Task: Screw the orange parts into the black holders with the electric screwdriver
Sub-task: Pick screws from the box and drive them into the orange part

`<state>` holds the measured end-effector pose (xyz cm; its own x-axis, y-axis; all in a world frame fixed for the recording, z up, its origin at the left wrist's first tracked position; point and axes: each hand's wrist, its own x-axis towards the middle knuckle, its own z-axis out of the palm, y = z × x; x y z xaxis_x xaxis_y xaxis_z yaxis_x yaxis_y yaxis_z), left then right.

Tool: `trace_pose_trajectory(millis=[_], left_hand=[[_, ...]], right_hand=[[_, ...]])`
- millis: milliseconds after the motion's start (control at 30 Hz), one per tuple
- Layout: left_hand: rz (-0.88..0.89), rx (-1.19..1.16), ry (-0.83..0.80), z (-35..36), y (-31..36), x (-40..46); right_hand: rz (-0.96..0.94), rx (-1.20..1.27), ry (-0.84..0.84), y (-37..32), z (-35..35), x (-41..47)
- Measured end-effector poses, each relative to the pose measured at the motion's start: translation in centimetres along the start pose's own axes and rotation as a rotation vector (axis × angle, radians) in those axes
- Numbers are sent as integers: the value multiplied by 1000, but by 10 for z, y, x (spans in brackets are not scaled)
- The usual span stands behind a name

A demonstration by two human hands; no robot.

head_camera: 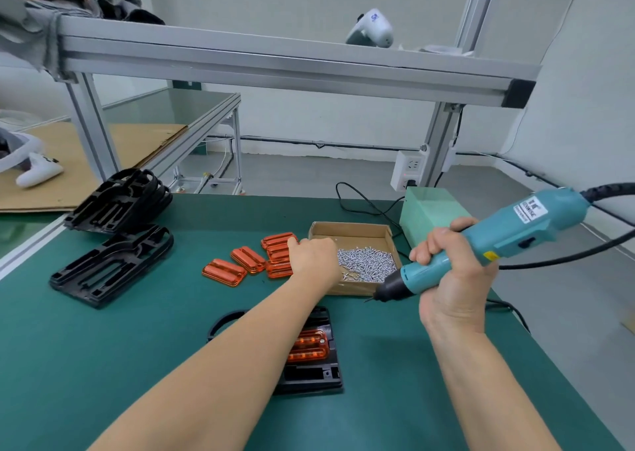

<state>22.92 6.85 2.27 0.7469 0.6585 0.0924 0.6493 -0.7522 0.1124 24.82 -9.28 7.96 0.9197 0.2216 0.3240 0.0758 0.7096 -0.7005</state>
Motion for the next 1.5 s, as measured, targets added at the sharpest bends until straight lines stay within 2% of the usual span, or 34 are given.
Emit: trace_pose_trajectory(millis=[167,467,533,667,800,867,1100,1333,1500], left_hand=[[29,45,-5,1,3,3],[145,81,-128,-4,3,8],[123,-66,-66,-5,2,4],[33,-562,58,-15,-7,-11],[-73,-1154,-27,-25,-22,-39],[-93,-1363,-100,-28,-30,-55],[-140,-1749,-227,-40,-54,-106],[-295,-2134,-375,-40,-58,-136],[-421,-2328,-420,-36,-57,-146]], right_hand=[[3,-23,-11,0,-2,0],[22,-30,-14,1,-3,-2],[26,-23,-10,-1,-4,-2],[35,10,22,-5,-5,-2],[47,49,35,-9,-3,-5],[47,71,31,-11,-1,-6],[46,150,13,-21,12,-15],[69,229,-57,-27,30,-30],[78,231,-101,-28,42,-38]])
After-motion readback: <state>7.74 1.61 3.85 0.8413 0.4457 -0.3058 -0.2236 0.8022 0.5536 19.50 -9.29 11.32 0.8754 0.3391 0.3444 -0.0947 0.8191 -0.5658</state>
